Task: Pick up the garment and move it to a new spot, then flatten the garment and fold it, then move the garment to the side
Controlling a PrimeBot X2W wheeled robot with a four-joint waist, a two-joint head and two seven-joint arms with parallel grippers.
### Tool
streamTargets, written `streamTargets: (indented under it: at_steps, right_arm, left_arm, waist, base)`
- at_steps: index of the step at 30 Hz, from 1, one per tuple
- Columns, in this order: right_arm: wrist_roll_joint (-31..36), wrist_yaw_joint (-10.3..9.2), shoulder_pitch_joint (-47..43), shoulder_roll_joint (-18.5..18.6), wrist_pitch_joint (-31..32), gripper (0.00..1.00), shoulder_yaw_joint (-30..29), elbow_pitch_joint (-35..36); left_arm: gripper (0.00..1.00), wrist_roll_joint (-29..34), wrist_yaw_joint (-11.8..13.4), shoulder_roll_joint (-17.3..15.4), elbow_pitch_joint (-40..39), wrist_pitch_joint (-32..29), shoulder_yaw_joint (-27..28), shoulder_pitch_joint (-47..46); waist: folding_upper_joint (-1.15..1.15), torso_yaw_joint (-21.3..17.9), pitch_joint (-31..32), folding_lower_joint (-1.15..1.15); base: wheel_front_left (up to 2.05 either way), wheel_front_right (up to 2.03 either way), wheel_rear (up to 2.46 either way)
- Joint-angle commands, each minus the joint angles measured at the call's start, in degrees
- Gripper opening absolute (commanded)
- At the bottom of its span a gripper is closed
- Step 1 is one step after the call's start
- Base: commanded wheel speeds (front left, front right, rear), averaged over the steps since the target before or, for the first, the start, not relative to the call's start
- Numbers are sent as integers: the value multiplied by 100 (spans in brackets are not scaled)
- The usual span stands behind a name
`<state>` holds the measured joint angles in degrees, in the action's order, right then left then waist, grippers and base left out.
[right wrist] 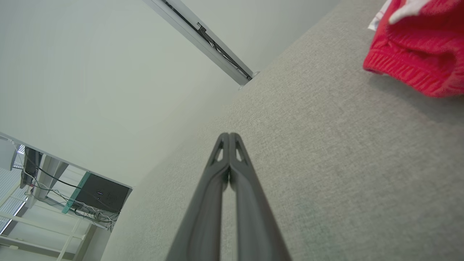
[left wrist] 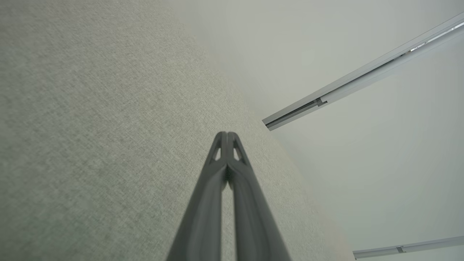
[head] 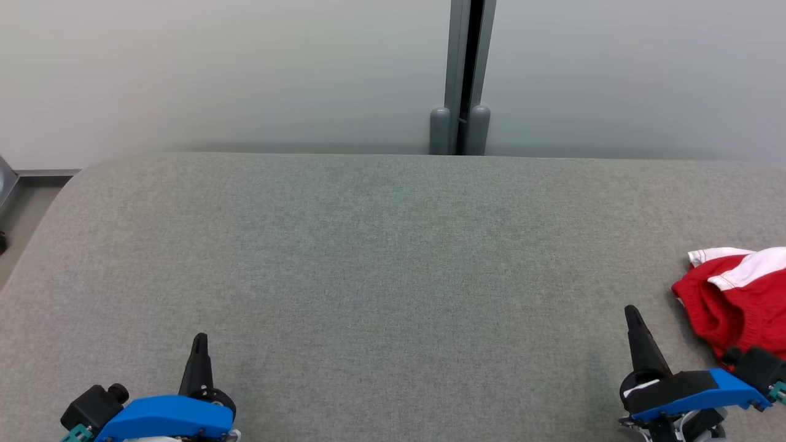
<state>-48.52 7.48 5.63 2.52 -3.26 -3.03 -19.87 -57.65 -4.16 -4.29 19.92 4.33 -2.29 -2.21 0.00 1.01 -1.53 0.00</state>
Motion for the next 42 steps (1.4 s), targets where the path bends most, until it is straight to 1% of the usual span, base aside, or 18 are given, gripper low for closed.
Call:
streamTargets:
  at_steps: [1, 18, 42]
  right_arm:
    - [-186, 1, 66, 30, 34, 0, -29, 101]
    - [-1349, 2, 73, 36, 299, 0, -120, 242]
    - [-2706, 2, 80, 44, 611, 0, -228, 406]
  left_arm:
    - [0, -142, -48, -5, -98, -38, 74, -143]
    - [0, -1062, -131, 33, -243, -332, 305, -238]
    - [0, -2136, -228, 82, -405, -679, 571, -324]
  waist:
    - [0, -2, 2, 0]
    - [0, -23, 30, 0]
    - [0, -53, 70, 0]
  base:
    - [0, 0, 0]
    - [0, 0, 0]
    - [0, 0, 0]
